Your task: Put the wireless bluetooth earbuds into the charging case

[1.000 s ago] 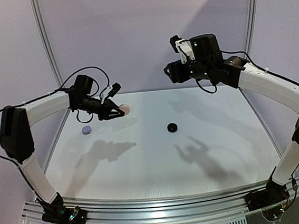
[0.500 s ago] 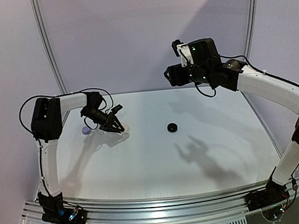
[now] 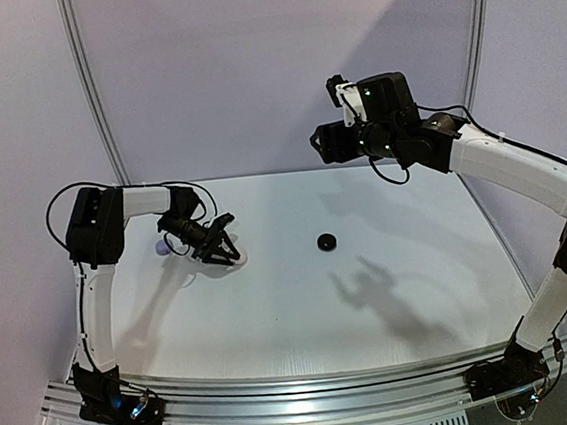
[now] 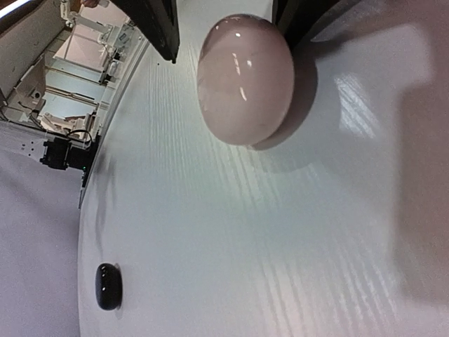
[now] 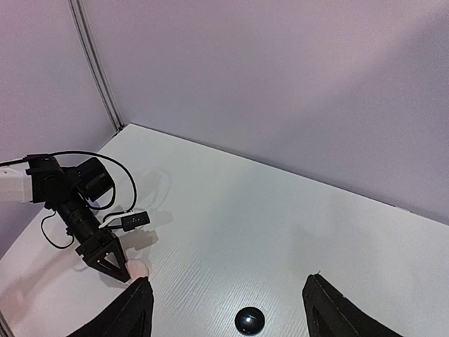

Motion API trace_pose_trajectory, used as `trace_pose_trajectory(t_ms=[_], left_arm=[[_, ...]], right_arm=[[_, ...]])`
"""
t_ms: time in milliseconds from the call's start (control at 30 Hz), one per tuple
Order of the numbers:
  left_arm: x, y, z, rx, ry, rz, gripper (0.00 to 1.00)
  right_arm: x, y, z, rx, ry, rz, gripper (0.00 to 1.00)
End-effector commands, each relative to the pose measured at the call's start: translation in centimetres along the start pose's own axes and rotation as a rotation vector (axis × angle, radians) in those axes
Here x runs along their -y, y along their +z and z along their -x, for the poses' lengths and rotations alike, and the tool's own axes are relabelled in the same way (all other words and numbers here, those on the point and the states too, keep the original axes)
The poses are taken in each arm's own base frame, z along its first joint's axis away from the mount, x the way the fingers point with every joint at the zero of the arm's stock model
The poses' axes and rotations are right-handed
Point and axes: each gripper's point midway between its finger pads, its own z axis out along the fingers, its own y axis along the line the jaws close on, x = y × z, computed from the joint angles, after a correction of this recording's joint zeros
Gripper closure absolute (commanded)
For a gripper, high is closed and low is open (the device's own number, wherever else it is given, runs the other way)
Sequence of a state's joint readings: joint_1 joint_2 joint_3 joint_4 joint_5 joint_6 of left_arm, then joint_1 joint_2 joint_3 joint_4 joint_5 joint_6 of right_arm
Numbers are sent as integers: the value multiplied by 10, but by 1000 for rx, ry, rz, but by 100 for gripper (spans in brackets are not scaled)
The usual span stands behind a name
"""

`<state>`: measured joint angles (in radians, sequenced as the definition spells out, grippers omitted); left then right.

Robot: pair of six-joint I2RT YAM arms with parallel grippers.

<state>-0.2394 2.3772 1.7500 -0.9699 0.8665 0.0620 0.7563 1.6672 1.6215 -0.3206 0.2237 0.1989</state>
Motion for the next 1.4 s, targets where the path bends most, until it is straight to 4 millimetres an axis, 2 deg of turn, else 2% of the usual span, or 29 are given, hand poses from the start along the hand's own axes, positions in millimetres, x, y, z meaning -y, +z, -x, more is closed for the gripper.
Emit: trace_pose_trajectory(t_ms=[0,100,200,300,433,500,567,600,633,667,733,800,900,933,1033,1167,1233,1267,1333,1367], left_arm=[[-17,2,-5,-9,-12,87,49],[-16,-7,-7,6,33,136,41],[-22,-17,-9,23,89,231,38],[-19,-30,-9,45,143,296,37],[0,-51,0,134,292,381,32],[16,-63,5,196,380,397,31],[30,-78,9,261,460,413,31],[33,-87,9,295,493,430,30],[40,-101,13,344,528,452,30],[44,-114,18,395,560,476,30],[42,-138,26,466,550,543,29],[39,-162,31,533,500,589,29],[37,-187,23,621,438,606,29],[36,-194,17,653,427,616,28],[39,-217,1,796,426,664,24],[32,-229,-17,987,380,708,17],[21,-226,-23,1045,338,714,11],[18,-224,-28,1077,337,712,4],[17,-223,-41,1171,364,704,1],[20,-229,-46,1243,387,713,1]], right_arm=[[-3,1,0,2,1,13,25],[-2,2,1,4,2,10,24],[0,4,0,0,-3,-4,23],[18,9,-5,-31,21,-70,20],[79,21,-31,-124,191,-219,10],[111,23,-48,-156,289,-287,6],[145,21,-70,-187,371,-349,6],[164,18,-88,-209,439,-380,6],[189,14,-101,-216,504,-410,5],[204,10,-118,-228,574,-424,5],[236,-5,-145,-213,700,-472,5],[259,-25,-169,-167,754,-536,5],[283,-68,-179,-30,745,-670,4],[287,-84,-177,17,744,-706,3],[297,-115,-189,104,758,-790,2],[306,-159,-204,287,758,-878,2],[304,-172,-214,394,760,-850,3],[300,-175,-230,407,745,-820,3],[293,-180,-228,414,650,-772,2],[293,-185,-229,409,623,-788,1]])
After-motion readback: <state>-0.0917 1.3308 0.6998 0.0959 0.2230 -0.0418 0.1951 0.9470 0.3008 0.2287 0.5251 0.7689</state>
